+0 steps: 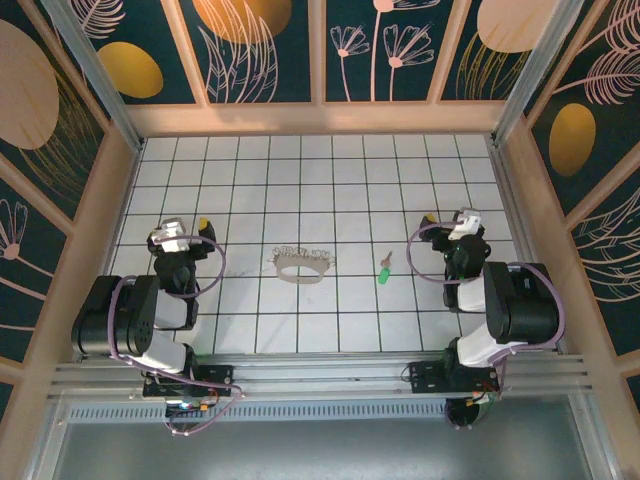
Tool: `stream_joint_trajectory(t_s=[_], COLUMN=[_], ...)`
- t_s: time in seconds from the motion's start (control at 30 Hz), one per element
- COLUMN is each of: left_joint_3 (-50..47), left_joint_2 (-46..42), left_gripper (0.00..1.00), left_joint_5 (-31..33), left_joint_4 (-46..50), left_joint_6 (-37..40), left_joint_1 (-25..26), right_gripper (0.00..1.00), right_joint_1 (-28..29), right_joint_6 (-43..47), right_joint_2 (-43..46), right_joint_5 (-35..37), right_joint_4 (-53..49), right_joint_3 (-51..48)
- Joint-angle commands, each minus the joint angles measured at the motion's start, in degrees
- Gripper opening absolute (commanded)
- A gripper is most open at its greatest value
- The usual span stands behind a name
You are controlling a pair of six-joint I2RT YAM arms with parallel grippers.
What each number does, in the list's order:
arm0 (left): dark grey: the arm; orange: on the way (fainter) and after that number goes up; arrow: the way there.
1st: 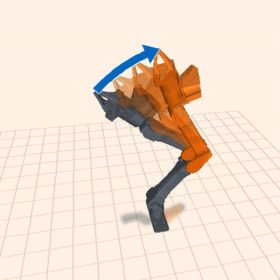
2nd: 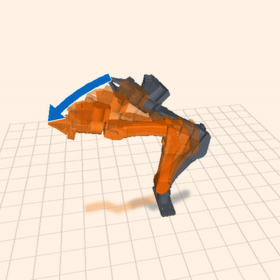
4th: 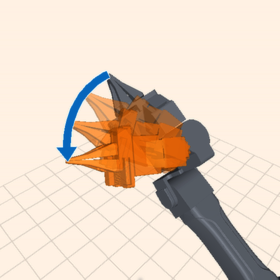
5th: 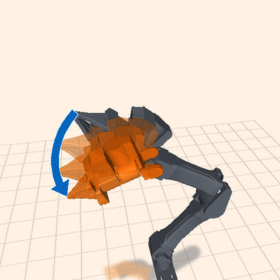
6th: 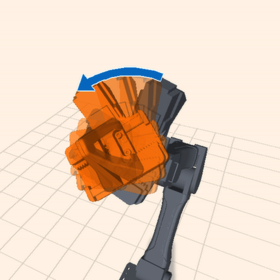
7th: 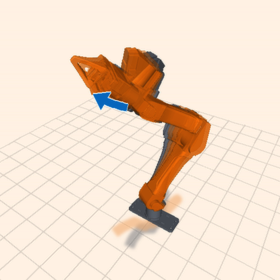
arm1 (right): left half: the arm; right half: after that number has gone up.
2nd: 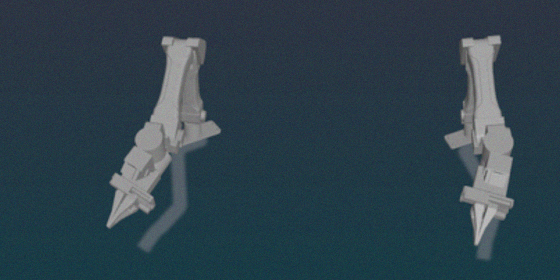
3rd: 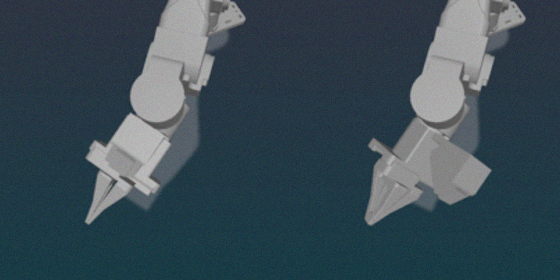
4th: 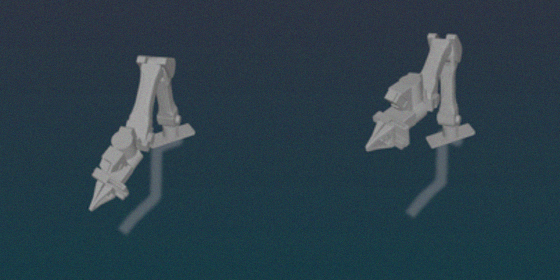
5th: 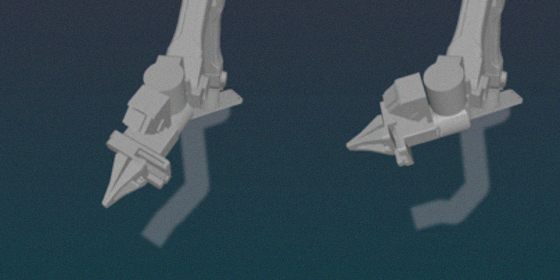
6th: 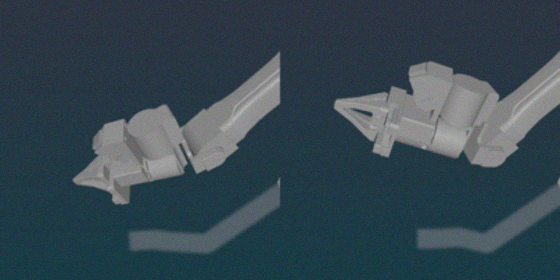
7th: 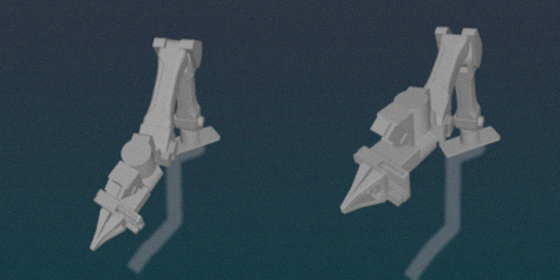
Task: Put the keys on the keyring
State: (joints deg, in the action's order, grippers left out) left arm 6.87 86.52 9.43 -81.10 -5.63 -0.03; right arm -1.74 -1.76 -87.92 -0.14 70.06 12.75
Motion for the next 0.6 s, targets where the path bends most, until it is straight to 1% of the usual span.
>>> stream_joint_trajectory(t_s=[0.0, 0.3, 0.5, 0.57], left_joint_3=[0.7, 1.6, 3.0, 2.2], left_joint_2=[-0.2, -0.2, -0.2, -0.4], left_gripper=[0.99, 0.99, 0.99, 0.99], left_joint_5=[-0.1, -0.5, -2.9, -3.2], left_joint_4=[-2.1, -0.5, 2.1, 0.8], left_joint_6=[0.2, 0.2, 0.9, 1.0], left_joint_1=[0.0, 0.0, 0.1, 0.1], right_gripper=[0.99, 0.99, 0.99, 0.99], right_joint_1=[-0.3, -0.4, -0.3, -0.4], right_joint_6=[1.0, 1.0, 1.0, 1.1], right_joint_2=[-0.2, -0.2, -0.3, -0.3], right_joint_5=[-1.3, -1.3, -1.3, -1.4], right_joint_4=[0.7, 0.7, 0.7, 0.7], right_joint_3=[1.0, 1.0, 1.0, 1.0])
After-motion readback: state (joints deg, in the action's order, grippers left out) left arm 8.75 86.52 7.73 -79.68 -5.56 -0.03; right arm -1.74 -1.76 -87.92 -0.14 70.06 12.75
